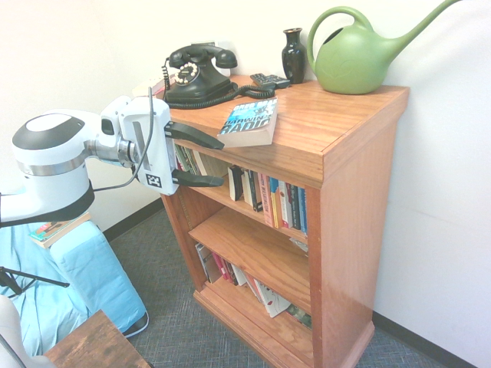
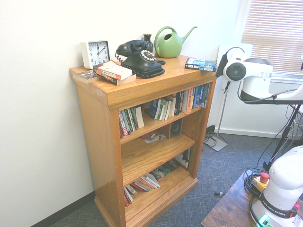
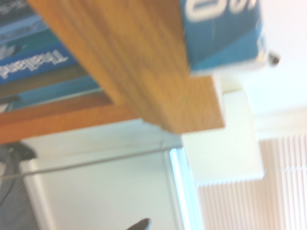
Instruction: Put the book on the shelf
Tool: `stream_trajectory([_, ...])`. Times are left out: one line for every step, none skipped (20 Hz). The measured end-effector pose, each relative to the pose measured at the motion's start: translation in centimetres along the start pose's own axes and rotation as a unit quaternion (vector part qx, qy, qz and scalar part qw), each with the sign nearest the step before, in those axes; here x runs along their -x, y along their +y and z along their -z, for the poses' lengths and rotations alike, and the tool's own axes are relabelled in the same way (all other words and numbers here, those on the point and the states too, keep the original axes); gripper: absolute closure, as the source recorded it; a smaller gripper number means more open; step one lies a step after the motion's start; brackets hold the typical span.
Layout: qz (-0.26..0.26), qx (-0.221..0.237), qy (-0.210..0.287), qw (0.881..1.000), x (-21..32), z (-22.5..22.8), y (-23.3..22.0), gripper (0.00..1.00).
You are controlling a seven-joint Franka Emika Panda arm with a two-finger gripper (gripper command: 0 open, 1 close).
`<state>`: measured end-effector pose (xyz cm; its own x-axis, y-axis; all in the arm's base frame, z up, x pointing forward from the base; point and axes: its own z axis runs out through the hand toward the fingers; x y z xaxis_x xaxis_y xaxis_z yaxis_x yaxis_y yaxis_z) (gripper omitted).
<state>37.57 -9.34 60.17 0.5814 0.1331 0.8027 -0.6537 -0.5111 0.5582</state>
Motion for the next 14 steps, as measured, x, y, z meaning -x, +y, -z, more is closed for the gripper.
stream_trajectory([0.002, -0.008, 0.008, 1.000, -0.1, -0.2, -0.1, 0.00])
stream_trajectory([0.004, -0.018, 0.016, 1.000, -0.3, -0.3, -0.3, 0.00])
stream_trajectory([0.005, -0.025, 0.022, 0.999, -0.5, -0.3, -0.5, 0.00])
stream_trajectory([0.006, -0.032, 0.027, 0.999, -0.8, -0.3, -0.7, 0.00])
stream_trajectory([0.008, -0.037, 0.032, 0.999, -1.1, -0.3, -1.0, 0.00])
stream_trajectory([0.009, -0.039, 0.036, 0.999, -1.6, -0.3, -1.3, 0.00])
stream_trajectory([0.010, -0.040, 0.039, 0.998, -2.0, -0.5, -1.7, 0.00])
stream_trajectory([0.012, -0.040, 0.041, 0.998, -2.5, -0.8, -2.0, 0.00])
stream_trajectory([0.014, -0.040, 0.043, 0.998, -3.1, -1.1, -2.4, 0.00])
stream_trajectory([0.016, -0.040, 0.043, 0.998, -3.5, -1.5, -2.7, 0.00])
stream_trajectory([0.018, -0.041, 0.043, 0.998, -4.0, -1.9, -3.1, 0.00])
stream_trajectory([0.020, -0.042, 0.044, 0.998, -4.3, -2.4, -3.5, 0.00])
stream_trajectory([0.023, -0.043, 0.046, 0.998, -4.6, -2.8, -3.9, 0.00])
stream_trajectory([0.025, -0.043, 0.046, 0.998, -4.9, -3.2, -4.2, 0.00])
